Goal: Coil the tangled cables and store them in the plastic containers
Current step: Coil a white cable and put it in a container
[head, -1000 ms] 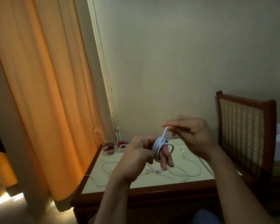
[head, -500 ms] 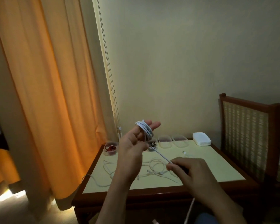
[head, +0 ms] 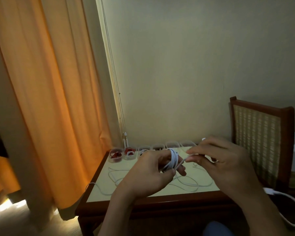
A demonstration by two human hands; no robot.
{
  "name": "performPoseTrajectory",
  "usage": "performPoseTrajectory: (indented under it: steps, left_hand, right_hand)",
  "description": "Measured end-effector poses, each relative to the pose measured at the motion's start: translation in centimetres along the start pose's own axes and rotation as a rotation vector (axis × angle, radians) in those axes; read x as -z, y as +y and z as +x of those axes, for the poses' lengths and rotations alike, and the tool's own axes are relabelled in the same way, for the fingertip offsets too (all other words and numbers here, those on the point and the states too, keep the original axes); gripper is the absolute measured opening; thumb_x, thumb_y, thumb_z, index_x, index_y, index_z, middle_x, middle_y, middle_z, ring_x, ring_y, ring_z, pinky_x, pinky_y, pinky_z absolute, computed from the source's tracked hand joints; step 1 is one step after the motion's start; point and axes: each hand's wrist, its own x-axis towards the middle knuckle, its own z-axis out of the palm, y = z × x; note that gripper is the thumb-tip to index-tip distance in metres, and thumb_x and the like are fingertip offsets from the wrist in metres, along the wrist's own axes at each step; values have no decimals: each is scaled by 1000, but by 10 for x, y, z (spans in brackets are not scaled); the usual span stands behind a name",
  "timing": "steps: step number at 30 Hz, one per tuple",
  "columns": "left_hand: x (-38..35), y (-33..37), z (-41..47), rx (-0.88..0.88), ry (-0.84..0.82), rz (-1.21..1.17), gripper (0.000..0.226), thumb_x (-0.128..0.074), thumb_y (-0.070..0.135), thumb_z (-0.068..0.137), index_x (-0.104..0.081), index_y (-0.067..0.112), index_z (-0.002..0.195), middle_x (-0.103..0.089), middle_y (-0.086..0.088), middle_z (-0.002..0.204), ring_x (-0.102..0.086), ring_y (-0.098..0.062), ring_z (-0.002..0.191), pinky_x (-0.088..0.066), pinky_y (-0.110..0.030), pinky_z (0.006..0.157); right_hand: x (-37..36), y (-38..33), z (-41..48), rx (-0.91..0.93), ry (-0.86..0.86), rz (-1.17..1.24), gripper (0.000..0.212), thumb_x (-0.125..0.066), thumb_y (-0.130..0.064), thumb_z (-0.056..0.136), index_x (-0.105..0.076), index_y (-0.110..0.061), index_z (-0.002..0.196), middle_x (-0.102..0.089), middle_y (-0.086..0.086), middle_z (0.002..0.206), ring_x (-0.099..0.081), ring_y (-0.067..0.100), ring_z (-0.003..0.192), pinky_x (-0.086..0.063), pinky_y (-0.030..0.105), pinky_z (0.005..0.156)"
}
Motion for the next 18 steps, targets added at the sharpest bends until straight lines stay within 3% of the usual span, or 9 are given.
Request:
performPoseTrajectory:
  steps: [5, 7, 9, 12, 15, 18]
  left_hand:
    - [8, 4, 0, 29, -112, -268, 29, -50, -15, 86, -67, -4, 106, -74, -21, 89, -75, -23, 96, -57, -43, 97]
    - [13, 4, 1, 3, -140, -417, 24, -48, -13, 83, -65, -9, 100, -67, -33, 84, -73, -28, 87, -56, -47, 93]
    - [16, 2, 2, -47, -142, -541, 23, -48, -9, 78, -66, -6, 93, -67, -28, 77, -69, -33, 79, -52, -50, 87]
    - [16, -4, 5, -127, -124, -684, 21, -53, 2, 72, -68, 6, 88, -71, -6, 71, -60, -39, 78, -45, -63, 84]
    - [13, -10, 4, -153, -63, -857, 20, -54, 8, 69, -66, 4, 85, -67, -7, 66, -61, -34, 73, -47, -53, 86]
    - [11, -11, 2, -191, 23, -990, 20, -55, 8, 70, -68, 4, 86, -65, -11, 67, -66, -30, 78, -52, -43, 85]
  right_hand:
    - [-9, 9, 25, -1, -13, 154, 15, -76, -17, 83, -80, -14, 98, -73, -7, 89, -67, 4, 81, -54, 20, 71]
    - [-19, 12, 32, -68, -13, 278, 13, -78, -15, 83, -80, -14, 96, -73, -10, 88, -68, 5, 80, -53, 18, 70]
    - [-31, 15, 35, -122, -19, 370, 11, -78, -16, 83, -80, -15, 94, -72, -14, 83, -68, 8, 74, -51, 19, 67]
    - [-46, 21, 31, -195, -58, 450, 13, -71, -24, 87, -80, -17, 94, -70, -10, 76, -62, 15, 61, -51, 25, 62]
    - [-56, 26, 20, -204, -101, 421, 12, -71, -22, 90, -80, -15, 94, -67, -14, 75, -59, 14, 59, -49, 22, 61]
    - [-60, 25, 10, -235, -126, 410, 20, -70, -35, 90, -80, -19, 98, -66, -18, 74, -61, 6, 64, -44, 13, 64]
